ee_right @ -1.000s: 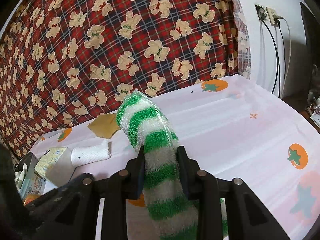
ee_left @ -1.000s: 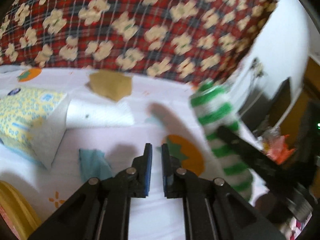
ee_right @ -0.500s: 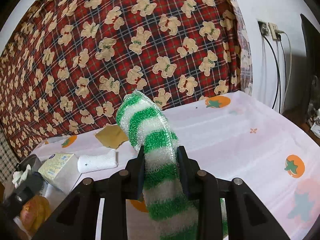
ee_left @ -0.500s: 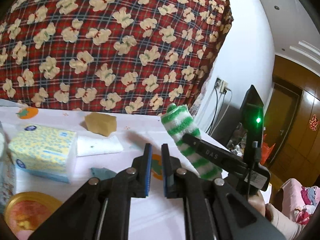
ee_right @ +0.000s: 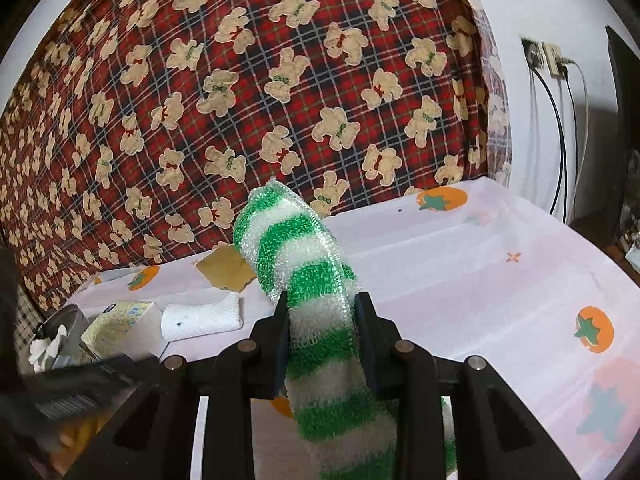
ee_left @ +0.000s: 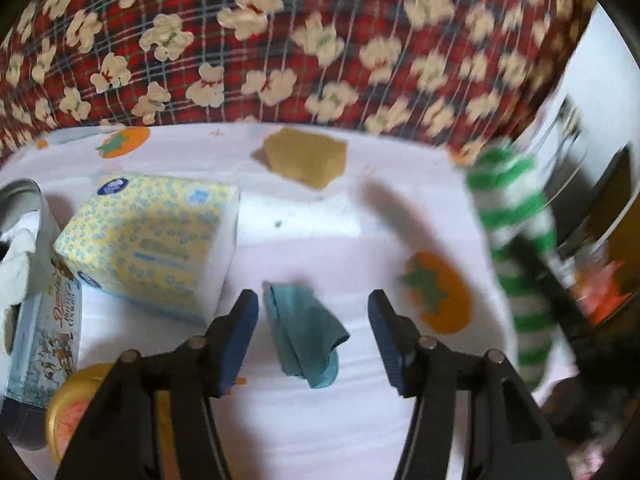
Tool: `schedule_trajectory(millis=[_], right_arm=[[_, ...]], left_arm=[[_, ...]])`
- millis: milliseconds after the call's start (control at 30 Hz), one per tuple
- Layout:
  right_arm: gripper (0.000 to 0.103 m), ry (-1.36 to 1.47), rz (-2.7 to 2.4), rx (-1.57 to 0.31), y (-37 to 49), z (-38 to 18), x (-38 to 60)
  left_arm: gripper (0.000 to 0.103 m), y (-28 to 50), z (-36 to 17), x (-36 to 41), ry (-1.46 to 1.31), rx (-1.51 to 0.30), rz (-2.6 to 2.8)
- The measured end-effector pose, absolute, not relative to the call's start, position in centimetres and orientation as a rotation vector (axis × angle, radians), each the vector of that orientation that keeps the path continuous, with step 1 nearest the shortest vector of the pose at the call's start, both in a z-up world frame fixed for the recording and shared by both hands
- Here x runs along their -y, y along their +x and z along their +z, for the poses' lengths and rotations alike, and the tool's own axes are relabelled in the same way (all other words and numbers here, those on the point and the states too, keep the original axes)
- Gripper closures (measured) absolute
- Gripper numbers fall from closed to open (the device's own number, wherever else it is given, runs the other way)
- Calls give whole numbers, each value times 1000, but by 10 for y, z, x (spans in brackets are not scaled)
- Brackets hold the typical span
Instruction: Organize soft objects
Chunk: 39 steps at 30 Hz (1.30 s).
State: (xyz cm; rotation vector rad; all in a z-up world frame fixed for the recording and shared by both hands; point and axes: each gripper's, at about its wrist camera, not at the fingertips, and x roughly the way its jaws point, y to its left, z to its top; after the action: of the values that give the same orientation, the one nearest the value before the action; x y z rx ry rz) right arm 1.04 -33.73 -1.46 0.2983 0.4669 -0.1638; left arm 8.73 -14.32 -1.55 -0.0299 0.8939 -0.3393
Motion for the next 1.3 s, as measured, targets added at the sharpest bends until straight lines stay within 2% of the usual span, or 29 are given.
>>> schedule_trajectory(millis=[133,200,233,267,367,500,667,800,933,1300], right_arm=[[70,331,-150,-468,10,-14,341],[70,333,-149,-465,9,-14,341],[70,333,-148,-463,9,-13,341],[70,332,-149,-462,9,-13,341],[70,331,-151,-466,9,-13,341],[70,327,-166,-463,9,-13,343],[70,319,-187,-465,10,-15,344],[70,312,-198,-469,12,-17,344],[70,289,-200,-450,10,-16,341],[70,232,-159,-413,-1,-10,303]], left_arm=[[48,94,-45,164,33,-971,-256],[55,90,-48,170,72,-931,-237],[73,88,-48,171,82,-916,-239],[86,87,-48,170,85,-905,-248],[92,86,-49,160,40,-901,-298],[92,71,-40,146,-40,-827,-438],[92,37,-22,133,18,-670,-587],[92,29,-22,113,-7,-647,-631],[92,11,-14,87,-18,-550,-641],[92,-13,-8,16,-73,-482,-582]])
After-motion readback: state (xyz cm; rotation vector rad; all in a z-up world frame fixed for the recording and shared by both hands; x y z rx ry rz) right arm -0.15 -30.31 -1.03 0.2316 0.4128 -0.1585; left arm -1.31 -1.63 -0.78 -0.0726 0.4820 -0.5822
